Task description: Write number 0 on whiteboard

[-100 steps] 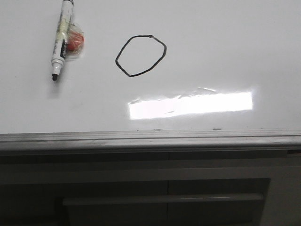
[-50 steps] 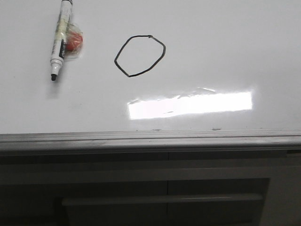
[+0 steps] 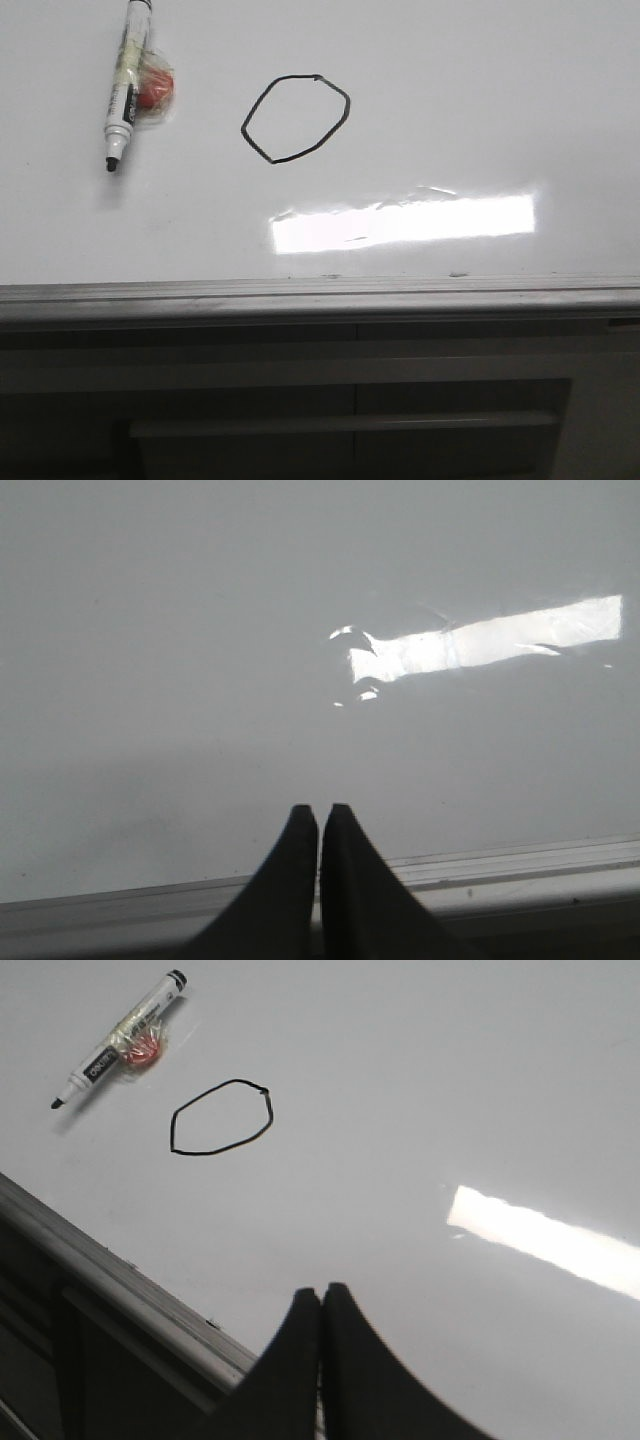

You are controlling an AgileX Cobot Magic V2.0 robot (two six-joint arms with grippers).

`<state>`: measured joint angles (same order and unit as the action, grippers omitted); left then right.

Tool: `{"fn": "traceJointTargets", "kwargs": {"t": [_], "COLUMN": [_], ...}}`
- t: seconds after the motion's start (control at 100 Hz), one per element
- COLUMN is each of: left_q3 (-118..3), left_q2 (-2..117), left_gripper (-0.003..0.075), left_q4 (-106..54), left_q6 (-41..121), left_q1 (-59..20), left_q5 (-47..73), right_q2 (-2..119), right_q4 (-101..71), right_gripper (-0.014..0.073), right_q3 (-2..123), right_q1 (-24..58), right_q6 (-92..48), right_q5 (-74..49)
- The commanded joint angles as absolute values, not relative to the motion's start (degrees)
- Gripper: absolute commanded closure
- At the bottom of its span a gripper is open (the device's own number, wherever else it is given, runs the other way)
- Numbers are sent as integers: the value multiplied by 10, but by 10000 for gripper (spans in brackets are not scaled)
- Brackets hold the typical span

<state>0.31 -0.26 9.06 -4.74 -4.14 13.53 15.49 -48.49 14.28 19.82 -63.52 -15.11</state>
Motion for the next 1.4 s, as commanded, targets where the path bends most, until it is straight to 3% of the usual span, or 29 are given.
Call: {"fn": "traceJointTargets", "kwargs": {"t": [0.0,0.4,0.63,1.39], "left_q3": [21,21,21,21], "left_q2": [-12,-12,-12,-12], "left_gripper": [740,740,740,740], "left_q4": [86,86,86,86], "left_q6": [-46,-46,-46,-46], "left_q1": [-39,-39,-39,-39], "left_q5": [94,94,94,94], "right_q2": [161,172,157,157], "right_q4": [-491,-599,-1064,-1062], "right_gripper": [669,669,669,669], "right_q3": [151,130,127,125], "right_q1": [196,196,196,196], "right_q6": [-635,-653,-1145,-1126], "right_q5": [-102,26,95,103]}}
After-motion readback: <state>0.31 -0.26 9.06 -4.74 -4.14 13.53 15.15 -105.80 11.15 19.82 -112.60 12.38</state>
